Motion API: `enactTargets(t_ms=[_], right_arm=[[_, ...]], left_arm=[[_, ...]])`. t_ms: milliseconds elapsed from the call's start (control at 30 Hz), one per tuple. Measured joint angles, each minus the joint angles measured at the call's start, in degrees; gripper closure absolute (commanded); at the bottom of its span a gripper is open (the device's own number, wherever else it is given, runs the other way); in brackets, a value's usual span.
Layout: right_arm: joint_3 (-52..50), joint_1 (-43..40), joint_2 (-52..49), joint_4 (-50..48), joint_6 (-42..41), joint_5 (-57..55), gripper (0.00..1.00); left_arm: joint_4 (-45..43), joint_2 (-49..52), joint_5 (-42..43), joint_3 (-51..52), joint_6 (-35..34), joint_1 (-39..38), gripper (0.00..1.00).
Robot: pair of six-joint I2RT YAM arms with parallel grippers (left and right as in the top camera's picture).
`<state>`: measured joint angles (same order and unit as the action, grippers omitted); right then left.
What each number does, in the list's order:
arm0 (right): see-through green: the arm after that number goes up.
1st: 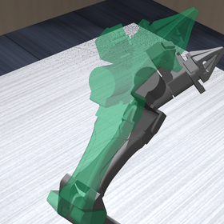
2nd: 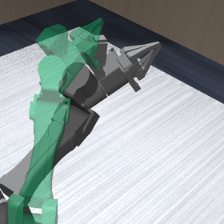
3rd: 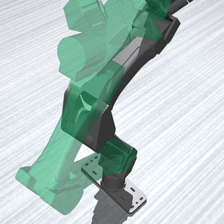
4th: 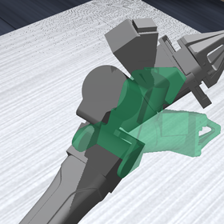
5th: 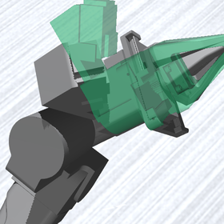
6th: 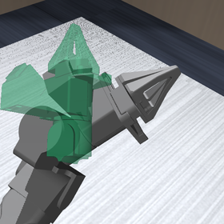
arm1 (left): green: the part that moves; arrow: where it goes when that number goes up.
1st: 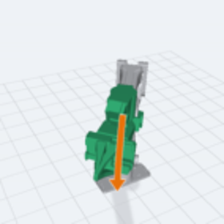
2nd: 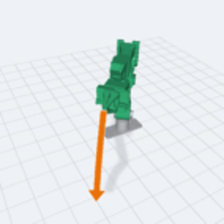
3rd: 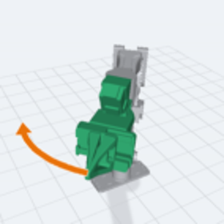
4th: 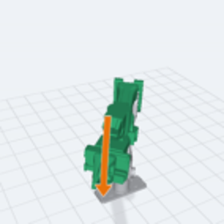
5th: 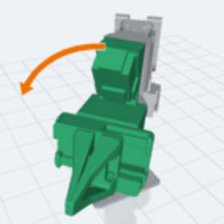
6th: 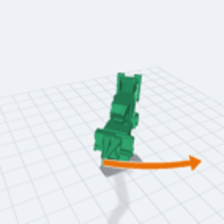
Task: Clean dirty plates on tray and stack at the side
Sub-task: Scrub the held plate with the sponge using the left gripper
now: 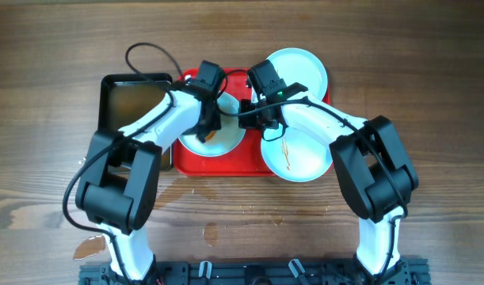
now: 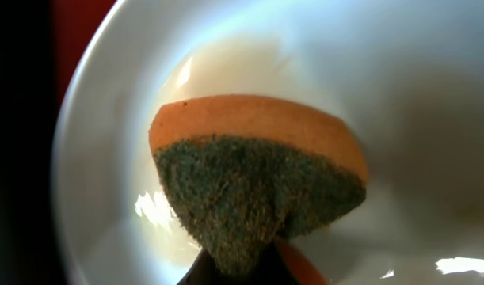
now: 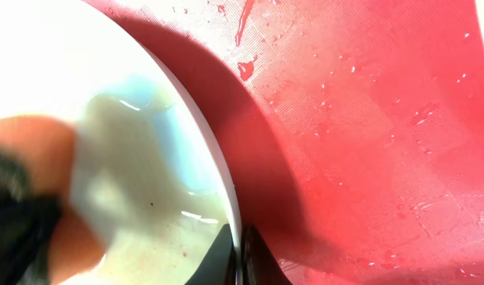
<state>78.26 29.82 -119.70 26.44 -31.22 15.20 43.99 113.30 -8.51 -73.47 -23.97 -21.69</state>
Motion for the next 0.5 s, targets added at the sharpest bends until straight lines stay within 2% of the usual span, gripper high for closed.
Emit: enactTargets(t_ms=[167, 267, 467, 500], right_arm=[[0.0, 0.2, 0.0, 0.1, 0.1, 0.2, 0.95], [0.0, 0.2, 0.0, 0.1, 0.9, 0.2, 0.95], [0.0, 0.3, 0.0, 0.0, 1.1, 0.2, 0.94], [0.0, 0.3, 0.0, -0.1, 1.0, 0.2, 0.91]], left_arm=[[11.5, -0.2, 7.5, -0.2, -1.4, 1.7, 0.96], [13.2, -0.2, 12.4, 0.1, -1.7, 1.9, 0.96], [13.9, -0.1, 16.8, -0.3, -0.7, 4.6, 0.96], [13.8, -0.1, 17.0, -1.2, -0.1, 5.7, 0.96]])
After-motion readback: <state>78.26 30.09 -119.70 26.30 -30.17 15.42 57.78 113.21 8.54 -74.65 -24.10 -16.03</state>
